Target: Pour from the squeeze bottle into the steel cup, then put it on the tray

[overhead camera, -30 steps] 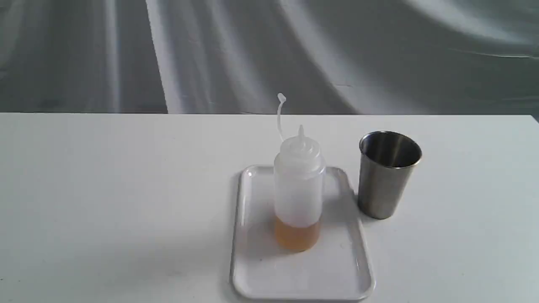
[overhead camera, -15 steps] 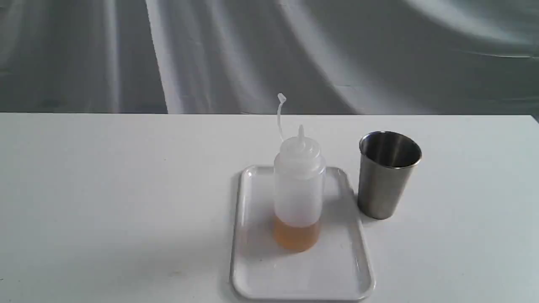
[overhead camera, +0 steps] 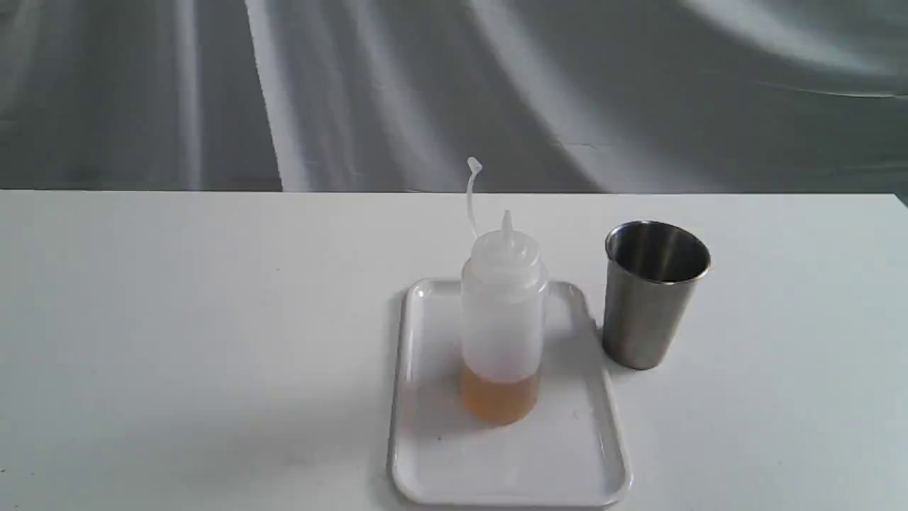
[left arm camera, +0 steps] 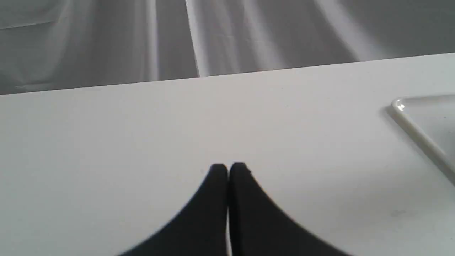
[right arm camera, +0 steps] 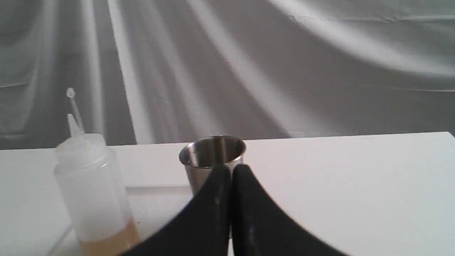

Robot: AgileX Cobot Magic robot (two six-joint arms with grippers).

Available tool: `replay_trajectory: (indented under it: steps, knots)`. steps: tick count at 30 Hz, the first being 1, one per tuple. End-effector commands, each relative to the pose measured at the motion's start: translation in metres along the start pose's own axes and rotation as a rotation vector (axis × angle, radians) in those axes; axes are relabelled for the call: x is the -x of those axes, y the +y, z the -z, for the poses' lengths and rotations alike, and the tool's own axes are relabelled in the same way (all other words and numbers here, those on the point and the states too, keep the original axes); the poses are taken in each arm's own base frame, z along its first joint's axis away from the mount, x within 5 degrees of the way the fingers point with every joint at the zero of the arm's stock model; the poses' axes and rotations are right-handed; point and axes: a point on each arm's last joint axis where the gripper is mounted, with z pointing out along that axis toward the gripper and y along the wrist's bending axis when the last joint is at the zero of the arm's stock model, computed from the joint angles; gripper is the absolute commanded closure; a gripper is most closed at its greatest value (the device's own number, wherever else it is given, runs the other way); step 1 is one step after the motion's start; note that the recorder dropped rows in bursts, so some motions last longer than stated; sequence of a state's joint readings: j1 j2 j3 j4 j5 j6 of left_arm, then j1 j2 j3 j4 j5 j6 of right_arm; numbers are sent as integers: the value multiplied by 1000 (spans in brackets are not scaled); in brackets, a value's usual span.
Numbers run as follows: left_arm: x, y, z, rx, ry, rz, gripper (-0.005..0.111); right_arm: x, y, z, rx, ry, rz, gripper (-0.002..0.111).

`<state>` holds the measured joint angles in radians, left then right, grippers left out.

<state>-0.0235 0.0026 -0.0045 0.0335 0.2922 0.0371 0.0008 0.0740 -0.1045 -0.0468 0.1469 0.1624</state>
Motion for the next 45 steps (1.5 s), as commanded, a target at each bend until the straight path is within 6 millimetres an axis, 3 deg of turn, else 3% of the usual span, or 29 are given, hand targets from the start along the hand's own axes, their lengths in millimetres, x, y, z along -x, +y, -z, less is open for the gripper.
replay_trajectory:
  steps: [1,7,14,45]
  knots:
    - [-1,0,0,1,-6,6,107,-7,-3,3,-31,-52,-12,108]
    - [-1,0,0,1,-6,6,107,-19,-4,1,-32,-105,-11,108]
    - [-1,0,0,1,-6,3,107,-48,-9,3,-84,220,-17,108]
    - [-1,0,0,1,-6,6,107,-47,-9,3,-82,211,-16,108]
